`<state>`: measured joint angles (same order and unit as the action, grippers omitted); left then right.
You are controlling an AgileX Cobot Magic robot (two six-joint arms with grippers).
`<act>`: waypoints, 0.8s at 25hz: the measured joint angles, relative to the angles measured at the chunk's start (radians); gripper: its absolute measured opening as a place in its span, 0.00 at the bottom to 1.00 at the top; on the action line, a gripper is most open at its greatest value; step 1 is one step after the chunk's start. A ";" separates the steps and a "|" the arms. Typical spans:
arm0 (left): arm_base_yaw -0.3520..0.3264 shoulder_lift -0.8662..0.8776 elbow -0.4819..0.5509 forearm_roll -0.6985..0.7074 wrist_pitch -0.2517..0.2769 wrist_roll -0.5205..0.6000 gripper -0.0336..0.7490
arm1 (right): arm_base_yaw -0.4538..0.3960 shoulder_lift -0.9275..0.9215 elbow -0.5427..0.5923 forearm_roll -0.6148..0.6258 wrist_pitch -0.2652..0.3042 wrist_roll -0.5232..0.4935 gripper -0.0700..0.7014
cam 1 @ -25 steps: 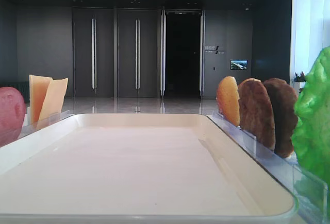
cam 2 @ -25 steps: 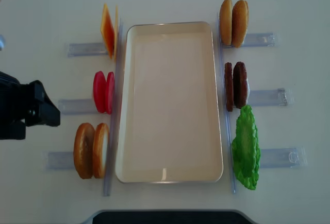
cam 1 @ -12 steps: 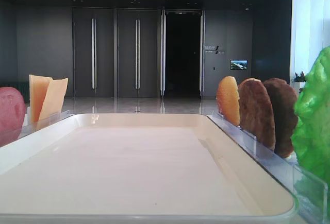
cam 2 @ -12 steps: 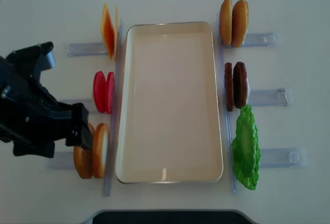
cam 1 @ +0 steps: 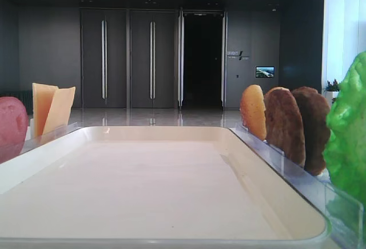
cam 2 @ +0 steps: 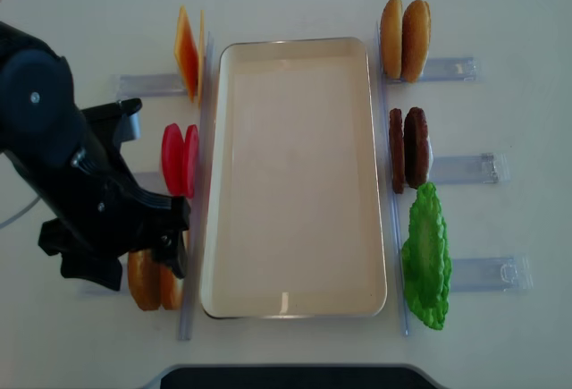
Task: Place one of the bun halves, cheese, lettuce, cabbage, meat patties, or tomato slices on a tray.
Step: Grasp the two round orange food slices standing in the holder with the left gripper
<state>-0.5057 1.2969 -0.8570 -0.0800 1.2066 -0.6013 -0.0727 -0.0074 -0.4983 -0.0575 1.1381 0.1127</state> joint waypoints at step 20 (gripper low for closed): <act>0.000 0.153 -0.070 0.003 -0.101 0.022 0.93 | 0.000 0.000 0.000 0.000 0.000 0.000 0.78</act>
<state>-0.5057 1.4499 -0.9271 -0.0775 1.1056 -0.5788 -0.0727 -0.0074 -0.4983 -0.0575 1.1381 0.1127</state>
